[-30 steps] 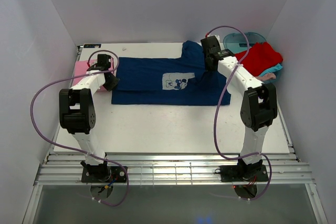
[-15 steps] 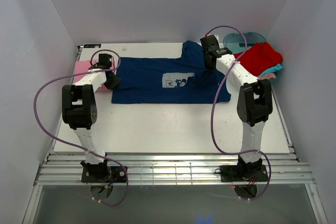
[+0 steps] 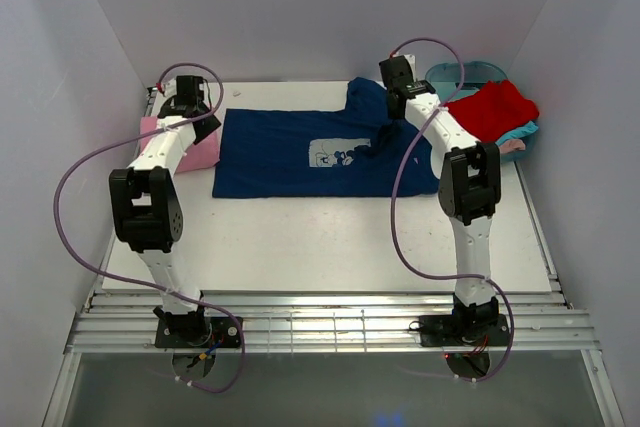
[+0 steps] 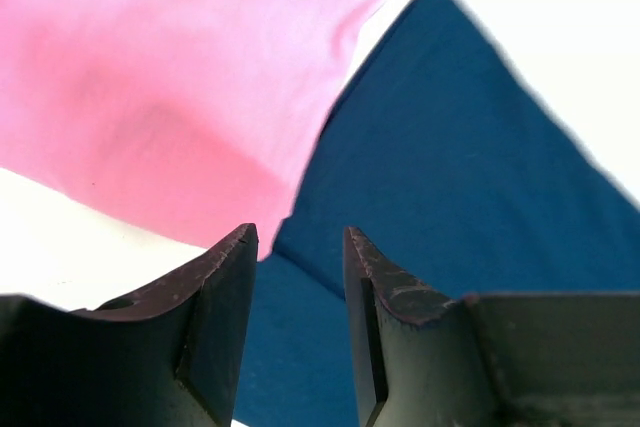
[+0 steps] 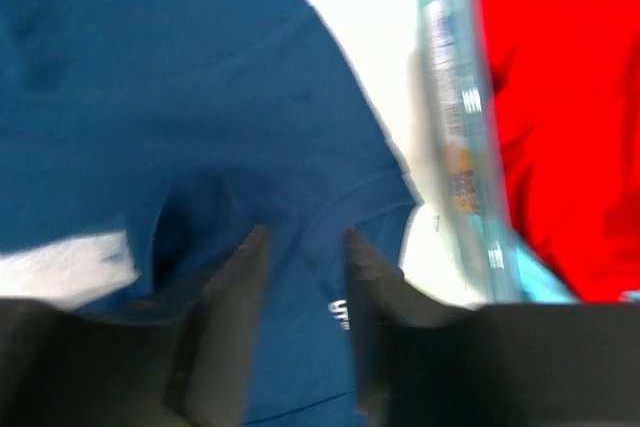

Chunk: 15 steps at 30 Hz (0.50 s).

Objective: Fold and stack the t-shirts
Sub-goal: Fold the flattened tshirt in 1/3 of the way

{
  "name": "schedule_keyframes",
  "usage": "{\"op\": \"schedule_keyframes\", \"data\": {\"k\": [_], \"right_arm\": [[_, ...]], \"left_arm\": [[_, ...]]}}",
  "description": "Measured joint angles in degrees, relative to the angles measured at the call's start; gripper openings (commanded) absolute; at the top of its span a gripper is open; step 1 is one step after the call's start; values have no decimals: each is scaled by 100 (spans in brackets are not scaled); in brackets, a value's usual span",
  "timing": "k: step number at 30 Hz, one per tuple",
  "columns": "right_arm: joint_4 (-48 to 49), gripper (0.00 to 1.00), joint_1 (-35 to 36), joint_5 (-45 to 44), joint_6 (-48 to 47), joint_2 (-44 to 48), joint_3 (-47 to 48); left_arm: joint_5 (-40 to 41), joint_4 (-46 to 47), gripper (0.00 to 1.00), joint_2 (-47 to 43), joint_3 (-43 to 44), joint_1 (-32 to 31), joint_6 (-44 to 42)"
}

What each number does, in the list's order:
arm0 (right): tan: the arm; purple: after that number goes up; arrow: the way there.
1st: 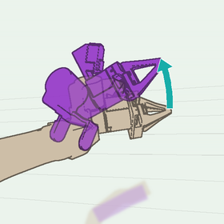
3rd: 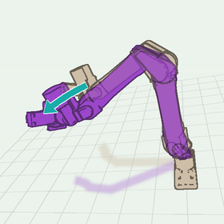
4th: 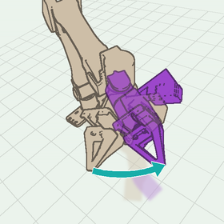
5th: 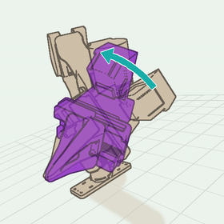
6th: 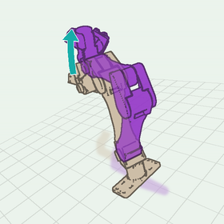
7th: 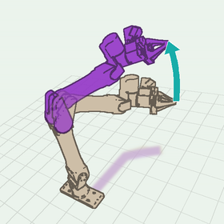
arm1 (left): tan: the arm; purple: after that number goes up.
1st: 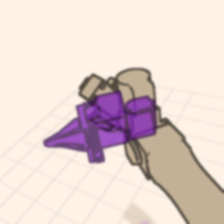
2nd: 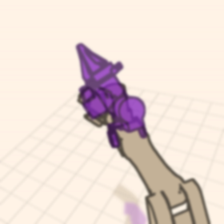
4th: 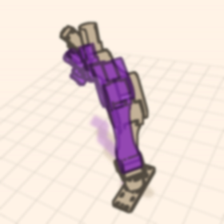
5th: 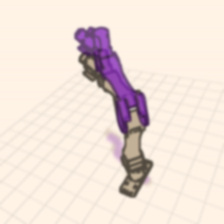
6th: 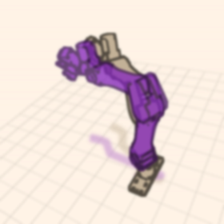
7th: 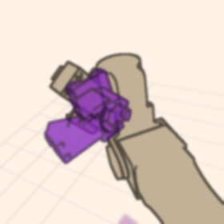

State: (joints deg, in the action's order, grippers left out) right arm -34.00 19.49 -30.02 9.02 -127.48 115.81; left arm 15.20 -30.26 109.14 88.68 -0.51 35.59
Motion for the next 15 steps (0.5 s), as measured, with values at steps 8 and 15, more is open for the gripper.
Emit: {"op": "schedule_keyframes", "data": {"k": [8,15], "right_arm": [[804,56,-70,-164,-111,894,-1471],[1012,52,-20,1147,-216,1355,-1888]], "left_arm": [[-26,669,40,-938,-356,-1198,70],[-527,1309,12,-415,-857,-3165,192]]}}
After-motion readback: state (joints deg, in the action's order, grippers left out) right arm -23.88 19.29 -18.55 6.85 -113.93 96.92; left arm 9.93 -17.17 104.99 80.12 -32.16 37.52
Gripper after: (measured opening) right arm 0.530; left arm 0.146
